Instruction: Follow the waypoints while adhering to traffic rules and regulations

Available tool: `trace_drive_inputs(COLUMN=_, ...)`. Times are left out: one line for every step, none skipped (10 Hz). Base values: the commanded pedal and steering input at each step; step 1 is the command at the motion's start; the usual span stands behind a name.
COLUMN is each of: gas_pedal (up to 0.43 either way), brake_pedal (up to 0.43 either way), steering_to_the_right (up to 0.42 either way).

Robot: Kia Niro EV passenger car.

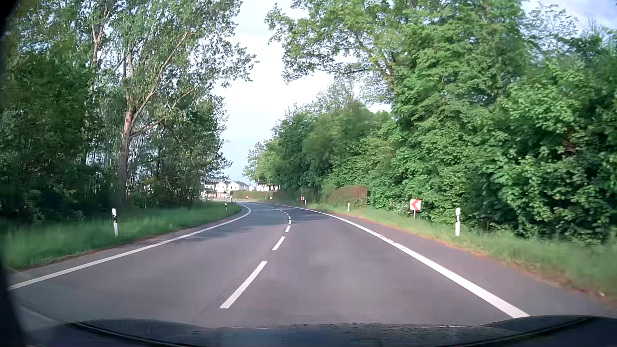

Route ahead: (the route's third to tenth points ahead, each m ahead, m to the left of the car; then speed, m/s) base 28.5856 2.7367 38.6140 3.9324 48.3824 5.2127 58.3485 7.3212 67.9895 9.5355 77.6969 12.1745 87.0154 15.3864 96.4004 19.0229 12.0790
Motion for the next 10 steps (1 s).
trace_drive_inputs(gas_pedal=0.11, brake_pedal=0.0, steering_to_the_right=-0.019)
trace_drive_inputs(gas_pedal=0.11, brake_pedal=0.0, steering_to_the_right=-0.019)
trace_drive_inputs(gas_pedal=0.11, brake_pedal=0.0, steering_to_the_right=-0.019)
trace_drive_inputs(gas_pedal=0.11, brake_pedal=0.0, steering_to_the_right=-0.019)
trace_drive_inputs(gas_pedal=0.11, brake_pedal=0.0, steering_to_the_right=-0.019)
trace_drive_inputs(gas_pedal=0.11, brake_pedal=0.0, steering_to_the_right=-0.019)
trace_drive_inputs(gas_pedal=0.11, brake_pedal=0.0, steering_to_the_right=-0.018)
trace_drive_inputs(gas_pedal=0.11, brake_pedal=0.0, steering_to_the_right=-0.019)
trace_drive_inputs(gas_pedal=0.11, brake_pedal=0.0, steering_to_the_right=-0.019)
trace_drive_inputs(gas_pedal=0.11, brake_pedal=0.0, steering_to_the_right=-0.019)
